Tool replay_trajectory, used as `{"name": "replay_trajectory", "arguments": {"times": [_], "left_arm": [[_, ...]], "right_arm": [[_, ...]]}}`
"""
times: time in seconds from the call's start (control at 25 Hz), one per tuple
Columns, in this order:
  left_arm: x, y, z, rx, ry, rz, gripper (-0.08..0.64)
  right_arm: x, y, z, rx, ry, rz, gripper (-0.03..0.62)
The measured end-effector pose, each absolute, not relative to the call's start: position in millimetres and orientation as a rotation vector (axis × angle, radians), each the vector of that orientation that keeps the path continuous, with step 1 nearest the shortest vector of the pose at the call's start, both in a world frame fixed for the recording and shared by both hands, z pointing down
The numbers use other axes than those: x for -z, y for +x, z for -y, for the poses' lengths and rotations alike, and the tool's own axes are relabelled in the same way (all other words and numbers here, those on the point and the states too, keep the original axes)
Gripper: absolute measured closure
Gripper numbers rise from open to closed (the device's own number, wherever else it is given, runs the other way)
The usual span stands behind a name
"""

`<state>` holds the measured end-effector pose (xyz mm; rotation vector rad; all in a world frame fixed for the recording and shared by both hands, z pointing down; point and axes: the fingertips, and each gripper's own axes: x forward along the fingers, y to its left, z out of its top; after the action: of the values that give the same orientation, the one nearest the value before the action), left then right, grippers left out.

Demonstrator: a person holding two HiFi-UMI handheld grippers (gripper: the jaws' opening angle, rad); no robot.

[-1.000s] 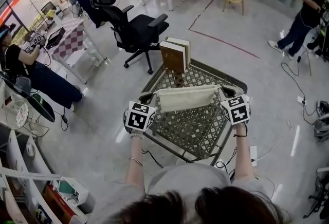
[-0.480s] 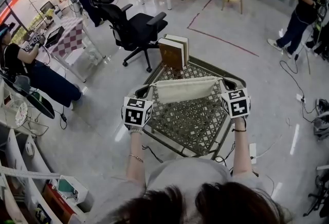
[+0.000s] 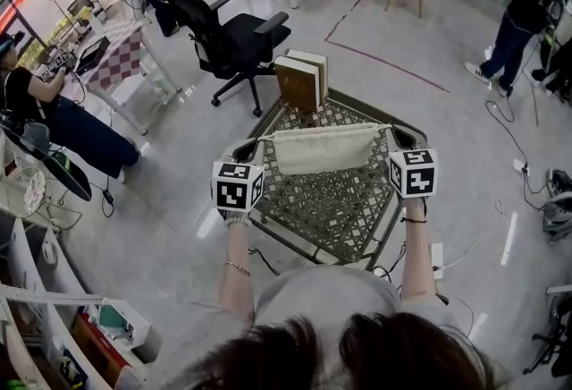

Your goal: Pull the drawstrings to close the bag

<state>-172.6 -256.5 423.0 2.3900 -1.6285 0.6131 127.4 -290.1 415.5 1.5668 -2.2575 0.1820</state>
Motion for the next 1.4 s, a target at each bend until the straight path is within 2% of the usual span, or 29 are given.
{"name": "replay_trajectory", "arguments": {"times": [1.4], "left_arm": [[-408.4,-180.2,258.9,-0.557,2.416,1.743,0.534]], "right_arm": [[-411.2,162.6,297.1,-0.211,1.802,2.196,0.568]]}}
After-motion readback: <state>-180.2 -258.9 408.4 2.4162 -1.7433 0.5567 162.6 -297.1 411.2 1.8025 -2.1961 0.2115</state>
